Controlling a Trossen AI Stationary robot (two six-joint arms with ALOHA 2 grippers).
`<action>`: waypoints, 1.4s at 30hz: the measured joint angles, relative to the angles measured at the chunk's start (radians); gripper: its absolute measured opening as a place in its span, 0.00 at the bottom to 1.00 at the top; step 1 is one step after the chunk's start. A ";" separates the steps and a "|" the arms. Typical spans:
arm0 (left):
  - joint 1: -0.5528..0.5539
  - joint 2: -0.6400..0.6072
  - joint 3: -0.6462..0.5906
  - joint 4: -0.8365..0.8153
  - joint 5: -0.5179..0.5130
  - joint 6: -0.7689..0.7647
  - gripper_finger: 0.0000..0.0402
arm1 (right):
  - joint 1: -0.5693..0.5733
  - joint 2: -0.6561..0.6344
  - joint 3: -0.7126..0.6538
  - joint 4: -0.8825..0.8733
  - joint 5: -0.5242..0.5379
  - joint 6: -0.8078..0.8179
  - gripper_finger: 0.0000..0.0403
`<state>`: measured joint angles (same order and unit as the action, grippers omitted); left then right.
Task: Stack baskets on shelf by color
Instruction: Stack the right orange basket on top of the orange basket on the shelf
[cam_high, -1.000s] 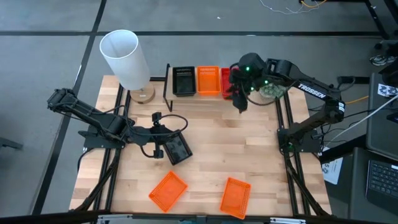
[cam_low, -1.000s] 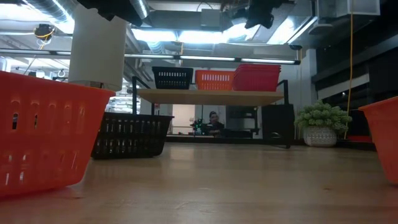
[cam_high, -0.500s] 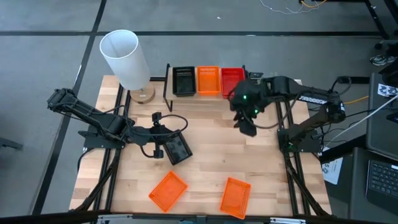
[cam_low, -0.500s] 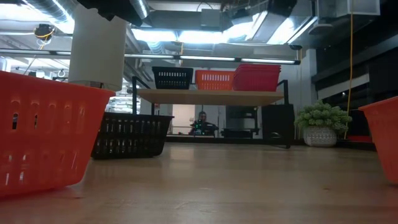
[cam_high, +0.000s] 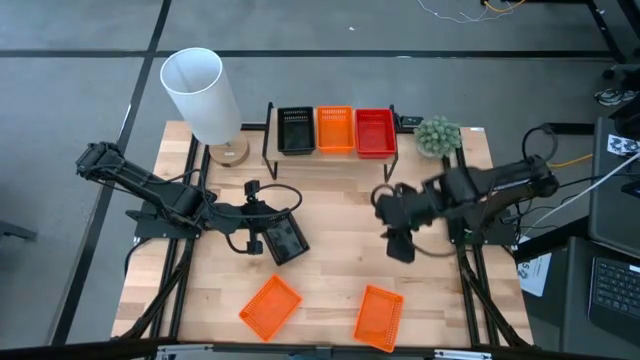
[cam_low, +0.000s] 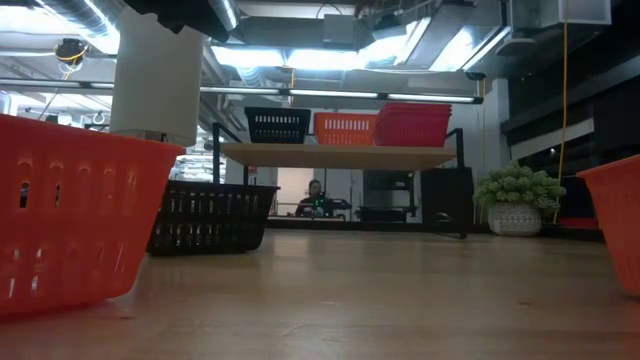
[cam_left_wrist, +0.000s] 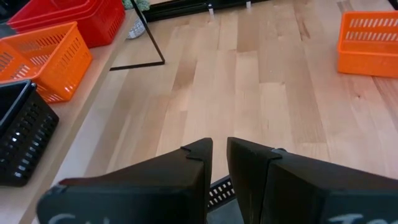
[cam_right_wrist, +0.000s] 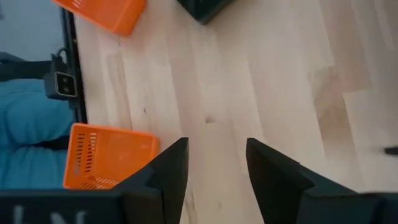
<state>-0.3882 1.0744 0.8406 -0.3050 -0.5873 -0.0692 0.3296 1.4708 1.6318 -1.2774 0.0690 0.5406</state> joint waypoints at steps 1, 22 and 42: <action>0.000 0.000 0.000 0.000 0.000 -0.005 0.10 | 0.027 0.000 -0.018 0.008 0.016 0.029 0.40; 0.000 0.000 0.000 0.007 0.000 0.091 0.10 | 0.386 0.000 -0.747 1.190 0.071 0.401 0.40; 0.000 0.000 0.000 0.007 0.000 0.160 0.10 | 0.432 0.058 -0.756 1.199 0.035 0.450 0.38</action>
<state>-0.3882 1.0744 0.8406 -0.2977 -0.5873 0.0910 0.7613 1.5283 0.8760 -0.0781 0.1043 0.9902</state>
